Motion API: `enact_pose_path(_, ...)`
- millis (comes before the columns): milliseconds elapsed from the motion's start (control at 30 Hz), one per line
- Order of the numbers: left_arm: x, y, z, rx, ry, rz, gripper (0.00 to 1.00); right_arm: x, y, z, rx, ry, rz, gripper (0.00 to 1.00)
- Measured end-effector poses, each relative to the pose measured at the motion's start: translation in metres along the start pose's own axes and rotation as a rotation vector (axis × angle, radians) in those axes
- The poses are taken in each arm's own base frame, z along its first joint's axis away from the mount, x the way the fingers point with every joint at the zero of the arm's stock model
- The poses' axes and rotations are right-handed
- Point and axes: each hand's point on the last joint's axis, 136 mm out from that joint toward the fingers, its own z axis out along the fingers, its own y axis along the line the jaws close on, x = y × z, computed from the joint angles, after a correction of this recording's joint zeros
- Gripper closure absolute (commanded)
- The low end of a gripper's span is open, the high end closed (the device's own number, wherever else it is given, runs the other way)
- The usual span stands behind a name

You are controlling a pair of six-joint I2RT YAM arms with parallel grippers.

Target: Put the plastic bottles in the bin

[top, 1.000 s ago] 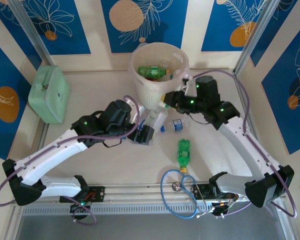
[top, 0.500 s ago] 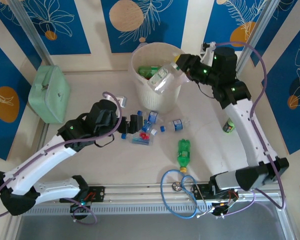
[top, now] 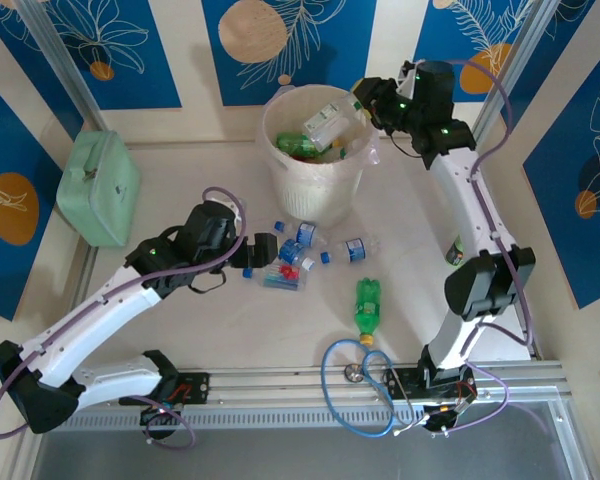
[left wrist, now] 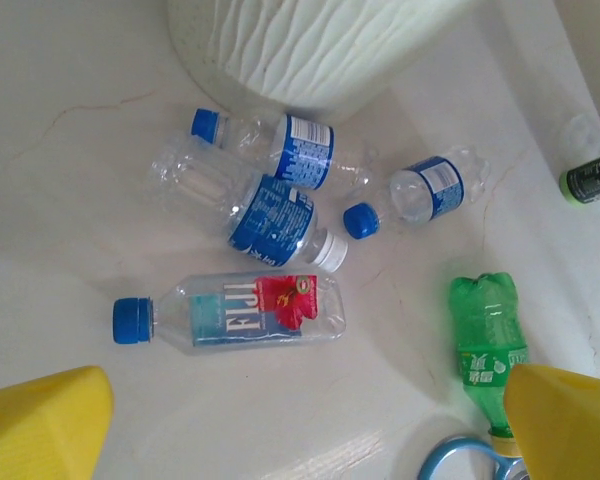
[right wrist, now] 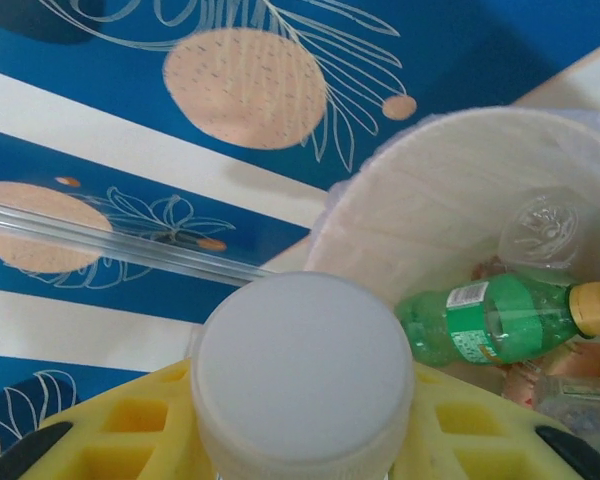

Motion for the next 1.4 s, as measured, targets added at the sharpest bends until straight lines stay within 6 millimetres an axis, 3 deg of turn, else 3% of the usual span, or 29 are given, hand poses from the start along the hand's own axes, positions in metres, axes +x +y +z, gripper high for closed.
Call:
enact_pose_path(100,0.000,0.000,0.000,0.003,0.003,-0.001,0.00,0.003,-0.003,0.021,0.009,0.040,0.001,0.43)
enact_pose_path(200,-0.001,0.001,0.000,0.002,0.003,-0.005,0.01,0.008,0.002,0.034,0.004,0.075,-0.019,0.37)
enact_pose_path(533,-0.002,0.004,0.000,-0.002,0.001,-0.010,0.01,0.017,0.009,0.028,0.010,0.102,-0.052,0.35)
enact_pose_path(667,-0.002,0.004,0.000,0.002,0.004,-0.003,0.02,0.023,0.011,0.004,0.017,0.093,-0.068,0.35)
enact_pose_path(800,-0.001,0.003,0.001,0.005,0.008,0.005,0.04,0.037,0.017,-0.036,0.011,0.075,-0.103,0.38)
enact_pose_path(900,0.000,0.002,0.003,0.012,0.018,0.008,0.05,0.056,0.021,-0.069,0.003,0.069,-0.149,0.38)
enact_pose_path(1033,0.002,0.001,0.005,0.016,0.031,0.016,0.06,0.097,0.013,-0.110,0.031,0.083,-0.219,0.38)
enact_pose_path(1167,0.005,0.000,0.009,0.019,0.047,0.026,0.07,0.151,-0.018,-0.140,0.112,0.146,-0.269,0.37)
enact_pose_path(1267,0.005,-0.001,0.012,0.020,0.052,0.027,0.07,0.194,-0.058,-0.154,0.221,0.227,-0.276,0.34)
enact_pose_path(1400,0.006,-0.001,0.015,0.018,0.061,0.027,0.08,0.245,-0.129,-0.170,0.421,0.344,-0.232,0.31)
